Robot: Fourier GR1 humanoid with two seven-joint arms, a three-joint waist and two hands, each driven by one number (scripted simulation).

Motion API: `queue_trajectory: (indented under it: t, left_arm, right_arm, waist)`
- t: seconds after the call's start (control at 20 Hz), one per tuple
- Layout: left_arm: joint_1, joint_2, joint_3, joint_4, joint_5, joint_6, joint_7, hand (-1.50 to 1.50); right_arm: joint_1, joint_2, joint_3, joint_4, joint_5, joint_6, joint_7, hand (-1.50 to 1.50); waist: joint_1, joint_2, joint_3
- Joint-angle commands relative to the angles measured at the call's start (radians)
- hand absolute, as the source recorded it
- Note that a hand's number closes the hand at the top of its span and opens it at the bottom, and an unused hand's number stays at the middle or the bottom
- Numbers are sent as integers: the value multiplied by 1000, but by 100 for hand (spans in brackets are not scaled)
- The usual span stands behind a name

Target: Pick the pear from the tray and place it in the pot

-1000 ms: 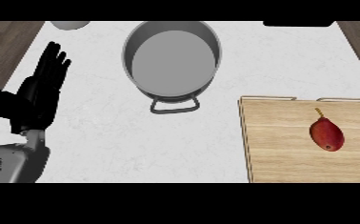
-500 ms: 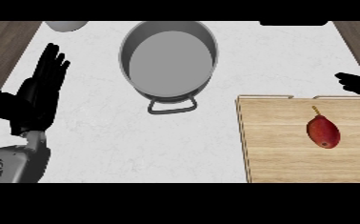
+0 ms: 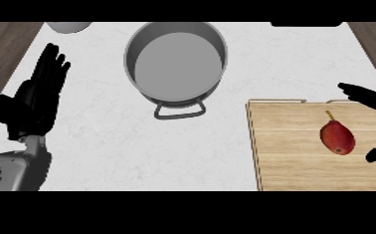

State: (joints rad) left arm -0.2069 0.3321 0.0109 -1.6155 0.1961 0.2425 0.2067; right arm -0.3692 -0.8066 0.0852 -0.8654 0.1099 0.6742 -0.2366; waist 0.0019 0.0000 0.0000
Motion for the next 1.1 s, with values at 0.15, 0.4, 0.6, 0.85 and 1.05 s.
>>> queue_trajectory:
  t: [0.15,0.4,0.6,0.85,1.05]
  left_arm:
    - [38,-38,4,-11,-43,-34,-20,0]
    - [40,-79,21,-16,-75,-16,-28,0]
    - [-42,-73,38,17,-69,-41,16,0]
    - [15,-39,93,-27,-19,-110,30,0]
    - [1,-54,99,43,-29,-113,-27,0]
  right_arm:
    - [-18,99,-21,43,104,-40,-14,-150]
    - [71,91,-60,-7,141,-37,-44,-150]
    - [-16,151,-54,109,225,-91,-48,-150]
    - [26,170,-53,85,247,-76,-79,-150]
    - [13,182,-6,103,338,-177,-249,150]
  waist:
    - [3,1,0]
    - [-2,0,0]
    - [3,2,0]
    - [3,0,0]
    - [4,2,1]
